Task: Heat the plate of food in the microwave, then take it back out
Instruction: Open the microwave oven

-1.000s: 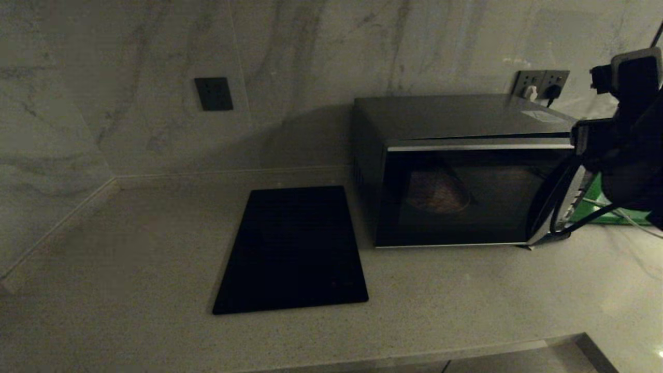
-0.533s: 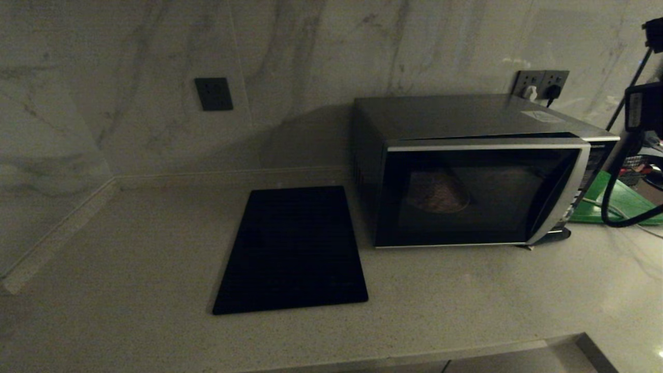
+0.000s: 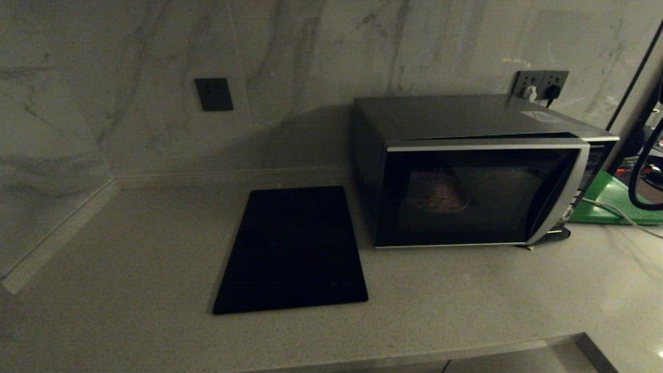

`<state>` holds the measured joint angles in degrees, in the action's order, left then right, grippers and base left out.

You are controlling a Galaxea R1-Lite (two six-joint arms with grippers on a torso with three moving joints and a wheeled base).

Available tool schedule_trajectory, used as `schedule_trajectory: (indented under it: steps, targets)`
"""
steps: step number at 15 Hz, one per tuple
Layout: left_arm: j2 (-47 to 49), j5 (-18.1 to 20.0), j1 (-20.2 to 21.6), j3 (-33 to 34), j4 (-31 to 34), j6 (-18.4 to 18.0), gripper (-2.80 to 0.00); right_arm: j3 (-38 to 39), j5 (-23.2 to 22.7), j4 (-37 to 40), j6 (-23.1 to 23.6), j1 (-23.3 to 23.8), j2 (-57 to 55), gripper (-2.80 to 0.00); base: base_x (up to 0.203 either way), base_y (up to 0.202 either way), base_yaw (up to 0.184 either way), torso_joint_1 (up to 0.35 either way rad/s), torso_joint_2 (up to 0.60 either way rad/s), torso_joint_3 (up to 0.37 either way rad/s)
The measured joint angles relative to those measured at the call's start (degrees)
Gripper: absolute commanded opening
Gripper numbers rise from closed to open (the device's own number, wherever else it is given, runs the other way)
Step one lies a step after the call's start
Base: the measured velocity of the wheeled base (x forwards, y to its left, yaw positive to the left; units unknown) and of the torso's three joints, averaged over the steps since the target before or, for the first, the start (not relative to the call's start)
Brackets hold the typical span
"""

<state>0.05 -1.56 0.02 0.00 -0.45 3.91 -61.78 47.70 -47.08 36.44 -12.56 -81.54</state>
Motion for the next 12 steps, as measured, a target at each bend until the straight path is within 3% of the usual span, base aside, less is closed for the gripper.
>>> schedule_trajectory:
  steps: [4, 9, 12]
  targets:
    - [0.0, 0.02, 0.0, 0.0, -0.02, 0.0, -2.8, -1.03, -1.49, 1.5, 1.87, 0.02, 0.69, -2.8, 0.0, 0.0, 0.0, 0.0, 0.0, 0.0]
    - [0.0, 0.02, 0.02, 0.0, 0.0, -0.01, -2.8, 1.34, -1.73, 1.72, 11.9, -0.04, 6.61, -2.8, 0.0, 0.0, 0.0, 0.0, 0.0, 0.0]
    - [0.0, 0.0, 0.02, 0.0, -0.04, 0.0, -2.8, 3.8, -1.48, 1.77, 10.81, -0.01, 8.22, -2.8, 0.0, 0.0, 0.0, 0.0, 0.0, 0.0]
